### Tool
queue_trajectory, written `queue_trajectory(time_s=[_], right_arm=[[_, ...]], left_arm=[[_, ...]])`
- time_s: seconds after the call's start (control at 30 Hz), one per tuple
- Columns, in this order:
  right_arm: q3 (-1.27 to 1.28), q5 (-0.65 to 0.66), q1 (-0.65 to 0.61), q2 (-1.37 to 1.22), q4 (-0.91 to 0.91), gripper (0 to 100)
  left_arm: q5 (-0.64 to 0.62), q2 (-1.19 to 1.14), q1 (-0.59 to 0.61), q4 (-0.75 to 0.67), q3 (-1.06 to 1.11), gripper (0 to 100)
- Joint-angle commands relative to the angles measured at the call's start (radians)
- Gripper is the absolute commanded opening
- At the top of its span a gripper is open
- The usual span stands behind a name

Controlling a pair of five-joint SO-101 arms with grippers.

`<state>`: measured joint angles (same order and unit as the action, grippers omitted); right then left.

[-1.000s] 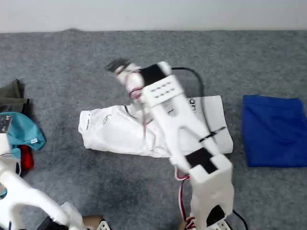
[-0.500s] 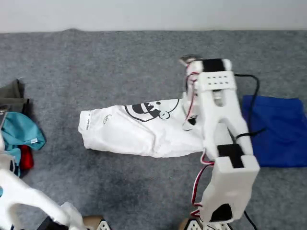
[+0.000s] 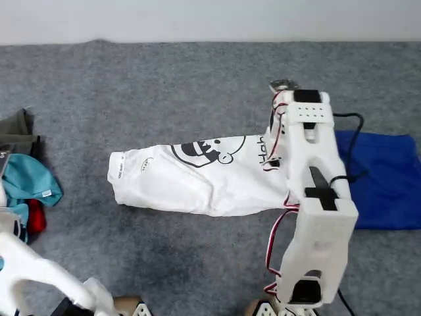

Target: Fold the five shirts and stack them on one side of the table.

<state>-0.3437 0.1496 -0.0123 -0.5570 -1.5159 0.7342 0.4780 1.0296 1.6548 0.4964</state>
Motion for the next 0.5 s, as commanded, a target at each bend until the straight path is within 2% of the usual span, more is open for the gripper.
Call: queue_trajectory(time_s=[0.0,0.37,0.47], right_arm=[[-0.006,-0.003,0.035,0.007,0.019,25.4],[-0.006,-0.008,0.027,-0.153,0.108,24.8],[-0.006,-0.002,0.027,-0.163,0.104,17.9]], left_arm=[[0.003,0.026,-0.005,0.012,-0.033,1],[0.003,0.026,-0.005,0.012,-0.035,1],[0.003,0.026,-0.005,0.012,-0.035,1]])
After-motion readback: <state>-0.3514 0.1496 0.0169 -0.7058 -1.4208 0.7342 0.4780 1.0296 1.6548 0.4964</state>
